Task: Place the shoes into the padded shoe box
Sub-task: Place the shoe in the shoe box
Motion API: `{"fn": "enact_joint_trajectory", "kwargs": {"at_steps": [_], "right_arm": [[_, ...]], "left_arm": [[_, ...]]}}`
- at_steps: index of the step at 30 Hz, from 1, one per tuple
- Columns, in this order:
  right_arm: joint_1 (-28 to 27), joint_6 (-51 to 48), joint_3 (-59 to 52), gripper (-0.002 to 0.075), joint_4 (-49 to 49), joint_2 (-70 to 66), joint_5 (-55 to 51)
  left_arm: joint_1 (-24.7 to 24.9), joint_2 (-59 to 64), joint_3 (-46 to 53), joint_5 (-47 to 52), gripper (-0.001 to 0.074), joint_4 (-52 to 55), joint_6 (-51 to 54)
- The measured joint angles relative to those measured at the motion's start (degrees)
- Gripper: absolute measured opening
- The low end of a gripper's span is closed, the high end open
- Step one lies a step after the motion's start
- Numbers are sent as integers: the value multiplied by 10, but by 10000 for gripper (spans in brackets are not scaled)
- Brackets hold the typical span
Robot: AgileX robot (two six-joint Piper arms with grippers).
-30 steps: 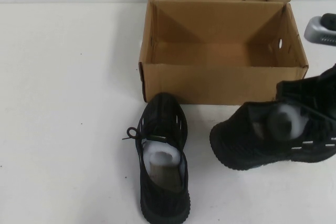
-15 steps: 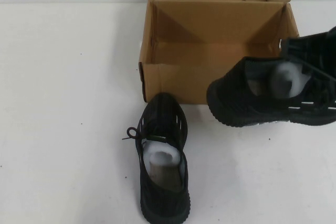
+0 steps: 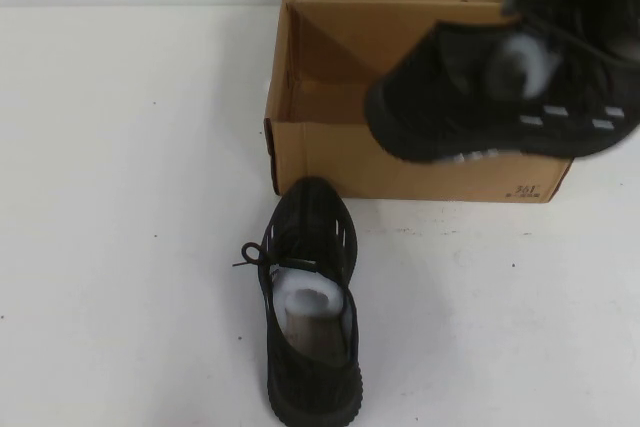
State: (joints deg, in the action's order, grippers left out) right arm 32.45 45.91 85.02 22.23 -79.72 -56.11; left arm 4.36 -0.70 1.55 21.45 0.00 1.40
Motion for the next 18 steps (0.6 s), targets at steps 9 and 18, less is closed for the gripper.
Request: {"fn": "enact_joint_trajectory", "kwargs": {"at_steps": [9,18], "right_arm": [[0,-19,136,-3,19,-99,-4],[0,-27,264,-3,31,-222,-4]], "left_arm": [[0,0,0,0,-3,0,0],[0,0,0,0,-3,0,0]]}}
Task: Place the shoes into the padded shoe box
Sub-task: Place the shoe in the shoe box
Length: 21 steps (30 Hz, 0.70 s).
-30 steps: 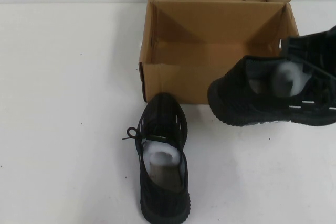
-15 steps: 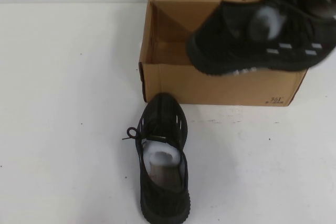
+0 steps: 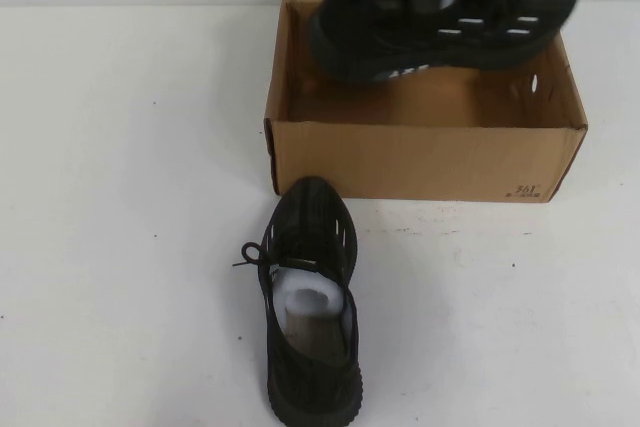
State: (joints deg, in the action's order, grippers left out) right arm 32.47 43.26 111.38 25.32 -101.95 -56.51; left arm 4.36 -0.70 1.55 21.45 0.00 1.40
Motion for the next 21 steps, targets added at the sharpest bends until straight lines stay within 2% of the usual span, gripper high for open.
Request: {"fn": "enact_joint_trajectory", "kwargs": {"at_steps": [7,21], "right_arm": [[-8,9,48,-3,0,-79,30],[-42,45,70,-3,-12,-165,94]], "left_arm": [[0,0,0,0,-3,0,0],[0,0,0,0,-3,0,0]]}}
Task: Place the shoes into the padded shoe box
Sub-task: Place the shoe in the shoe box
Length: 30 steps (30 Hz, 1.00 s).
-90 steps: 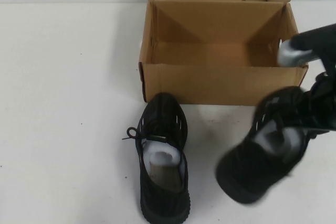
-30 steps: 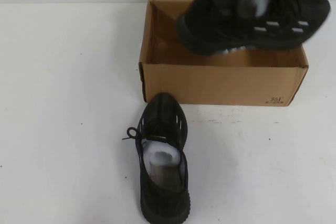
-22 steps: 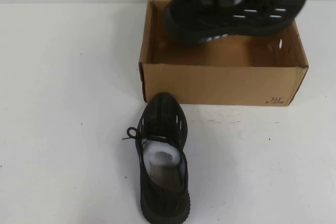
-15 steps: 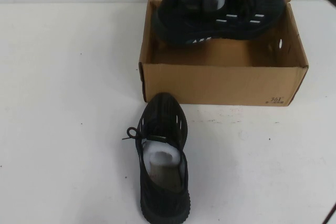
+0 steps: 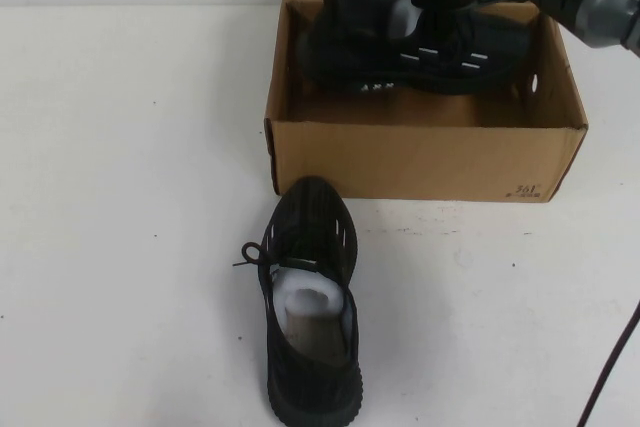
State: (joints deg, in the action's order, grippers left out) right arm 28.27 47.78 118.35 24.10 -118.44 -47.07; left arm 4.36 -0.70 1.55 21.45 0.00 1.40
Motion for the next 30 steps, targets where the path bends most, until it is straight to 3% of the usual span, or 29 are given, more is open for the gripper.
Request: {"fn": "enact_joint_trajectory", "kwargs": {"at_steps": [30], "right_arm": [[-34,9,7,-3,1,-72,79]], "left_arm": [[0,0,0,0,-4,0,0]]}}
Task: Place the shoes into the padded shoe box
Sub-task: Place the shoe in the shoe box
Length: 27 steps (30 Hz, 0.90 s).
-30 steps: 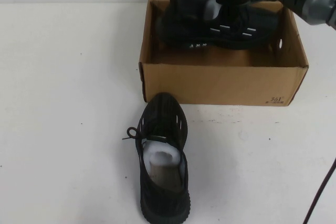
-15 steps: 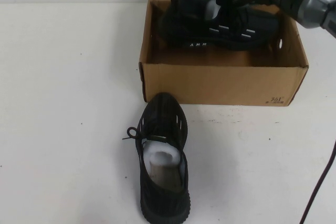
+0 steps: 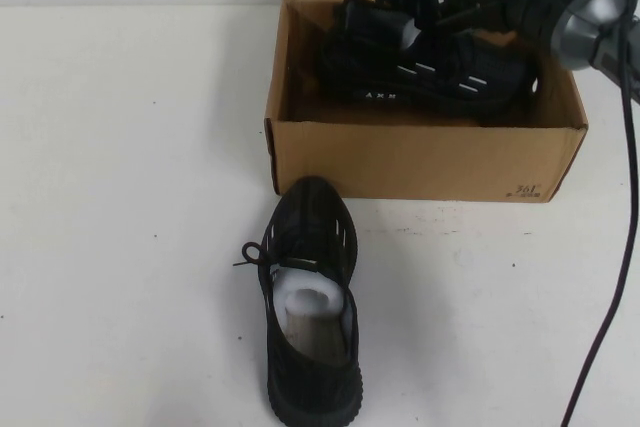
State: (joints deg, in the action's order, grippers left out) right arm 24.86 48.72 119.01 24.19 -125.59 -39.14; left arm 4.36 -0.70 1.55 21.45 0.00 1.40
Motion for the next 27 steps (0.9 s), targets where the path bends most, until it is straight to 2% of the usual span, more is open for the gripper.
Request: {"fn": "enact_joint_trajectory", "kwargs": {"at_steps": [12,22,27], "right_arm": [[-4,-31,0,-3,0,-27,36],[-6,-103,0,-3,-5,-25,36],[-6,-171,0,-3,-6,-18,36]], "left_arm": [[0,0,0,0,-4,0,0],[0,0,0,0,-4,0,0],[0,0,0,0,-4,0,0]]}}
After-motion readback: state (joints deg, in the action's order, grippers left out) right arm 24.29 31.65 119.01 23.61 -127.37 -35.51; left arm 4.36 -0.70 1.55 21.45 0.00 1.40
